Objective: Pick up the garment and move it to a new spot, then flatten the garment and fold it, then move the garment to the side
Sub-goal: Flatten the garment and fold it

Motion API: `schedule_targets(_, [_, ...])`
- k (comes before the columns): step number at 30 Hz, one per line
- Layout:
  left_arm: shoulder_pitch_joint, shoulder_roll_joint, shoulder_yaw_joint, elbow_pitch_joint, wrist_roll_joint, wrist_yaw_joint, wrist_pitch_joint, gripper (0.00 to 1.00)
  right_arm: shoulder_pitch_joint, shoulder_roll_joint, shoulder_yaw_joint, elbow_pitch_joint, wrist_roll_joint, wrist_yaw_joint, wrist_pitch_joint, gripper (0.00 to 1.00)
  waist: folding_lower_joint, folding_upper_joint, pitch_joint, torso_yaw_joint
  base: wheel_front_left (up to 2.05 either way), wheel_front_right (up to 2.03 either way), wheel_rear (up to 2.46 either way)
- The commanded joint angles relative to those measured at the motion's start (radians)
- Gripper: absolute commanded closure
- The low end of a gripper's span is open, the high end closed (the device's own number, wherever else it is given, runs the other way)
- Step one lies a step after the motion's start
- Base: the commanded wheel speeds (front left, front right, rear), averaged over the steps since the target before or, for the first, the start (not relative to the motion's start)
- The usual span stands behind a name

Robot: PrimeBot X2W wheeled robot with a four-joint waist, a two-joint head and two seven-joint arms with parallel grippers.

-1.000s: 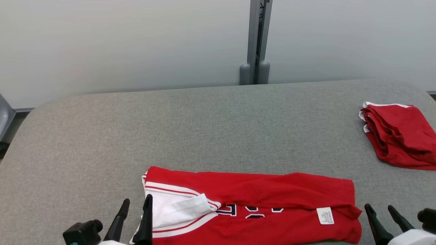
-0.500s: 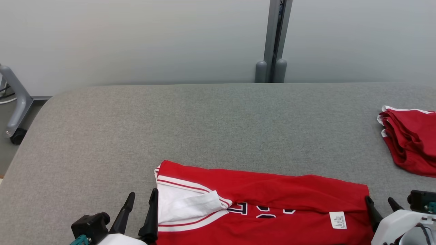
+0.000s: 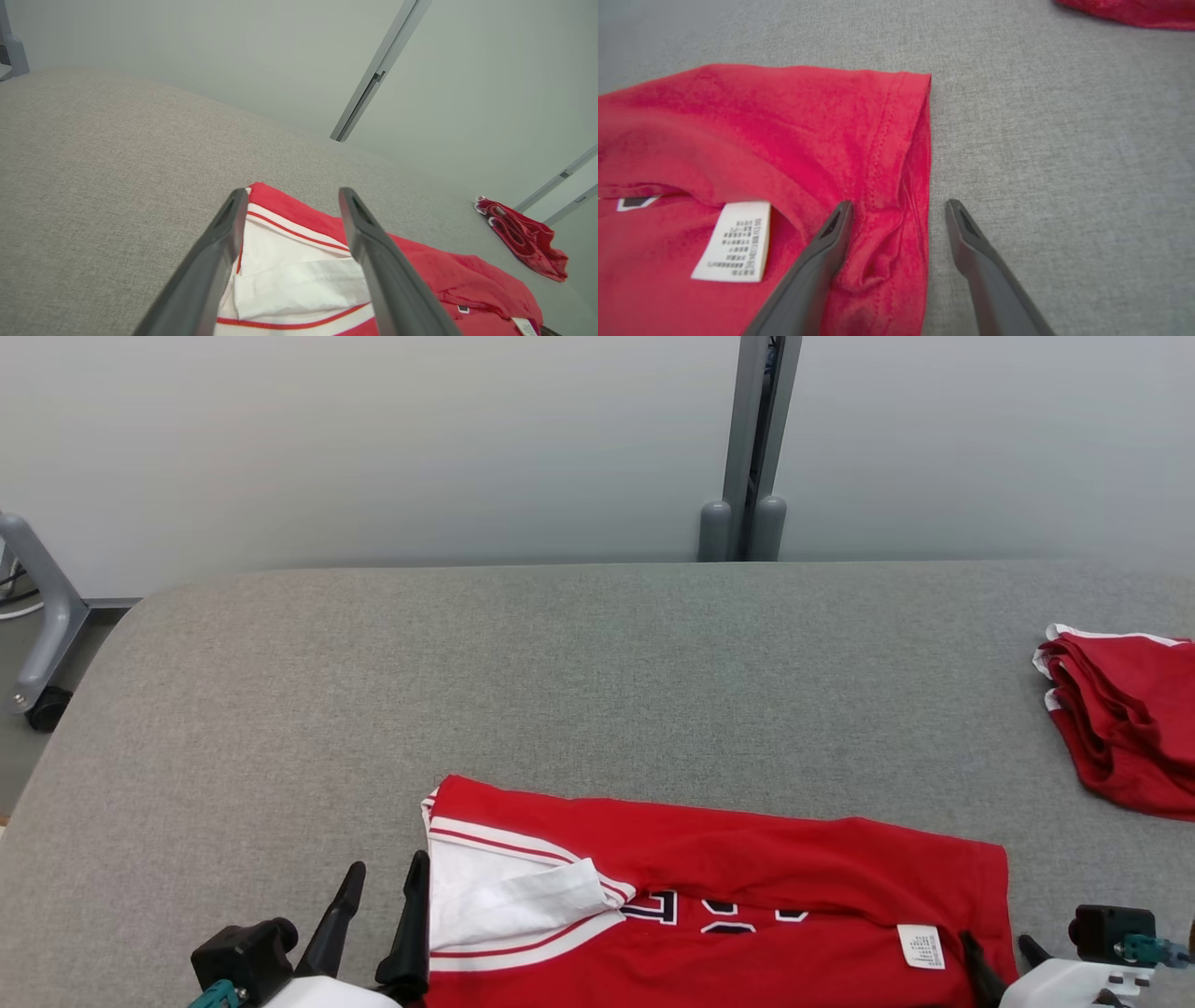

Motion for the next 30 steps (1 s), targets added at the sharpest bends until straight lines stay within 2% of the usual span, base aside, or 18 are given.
schedule_targets(1, [-0.015,0.008,0.003,-0.002,0.001,0.005,-0.003,0.0,0.006,-0.001,0.011,0.015,0.005,0.0,0.009,0.0,0.0,0.0,0.001,-0.003,0.0,0.0,0.0])
schedule_targets(4, [-0.018,0.009,0.002,-0.003,0.001,0.005,-0.001,0.0,-0.003,0.008,0.02,0.029,0.016,0.0,0.019,0.0,0.0,0.0,0.003,-0.004,0.0,0.0,0.0])
schedule_targets(5, [-0.021,0.01,0.001,-0.003,0.001,0.006,0.0,0.0,-0.016,0.01,0.034,0.048,0.017,0.0,0.028,0.3,0.0,0.0,0.005,-0.004,0.0,0.0,0.0])
schedule_targets(6, [-0.023,0.01,0.001,-0.003,0.002,0.005,0.001,0.0,-0.021,0.013,0.04,0.056,0.021,0.0,0.033,0.49,0.0,0.0,0.005,-0.004,0.0,0.0,0.0])
schedule_targets(7, [-0.023,0.011,0.001,-0.003,0.002,0.006,0.001,0.0,-0.029,0.015,0.045,0.063,0.023,0.0,0.035,0.62,0.0,0.0,0.006,-0.003,0.0,0.0,0.0])
schedule_targets(9, [-0.021,0.011,0.001,-0.003,0.002,0.008,0.0,0.0,-0.042,0.014,0.05,0.08,0.027,0.0,0.038,0.81,0.0,0.0,0.006,-0.003,0.0,0.0,0.0])
schedule_targets(10, [-0.021,0.011,0.001,-0.003,0.003,0.009,-0.001,0.0,-0.051,0.012,0.05,0.086,0.03,0.0,0.039,1.0,0.0,0.0,0.006,-0.003,0.0,0.0,0.0])
schedule_targets(18, [-0.017,0.01,0.005,-0.008,-0.003,0.013,-0.009,0.0,-0.109,-0.048,0.024,0.082,0.068,-0.001,0.032,1.0,0.0,0.0,0.002,-0.022,0.0,0.0,0.0])
schedule_targets(26, [-0.02,0.002,0.0,-0.007,-0.01,0.009,-0.015,0.0,-0.106,-0.167,-0.031,0.02,0.133,-0.001,0.075,1.0,0.0,0.0,0.009,-0.053,0.0,0.0,0.0])
schedule_targets(30, [-0.028,0.0,-0.001,0.0,-0.012,0.006,-0.02,0.0,-0.088,-0.195,-0.044,-0.035,0.165,0.0,0.104,1.0,0.0,0.0,0.015,-0.067,0.0,0.0,0.0])
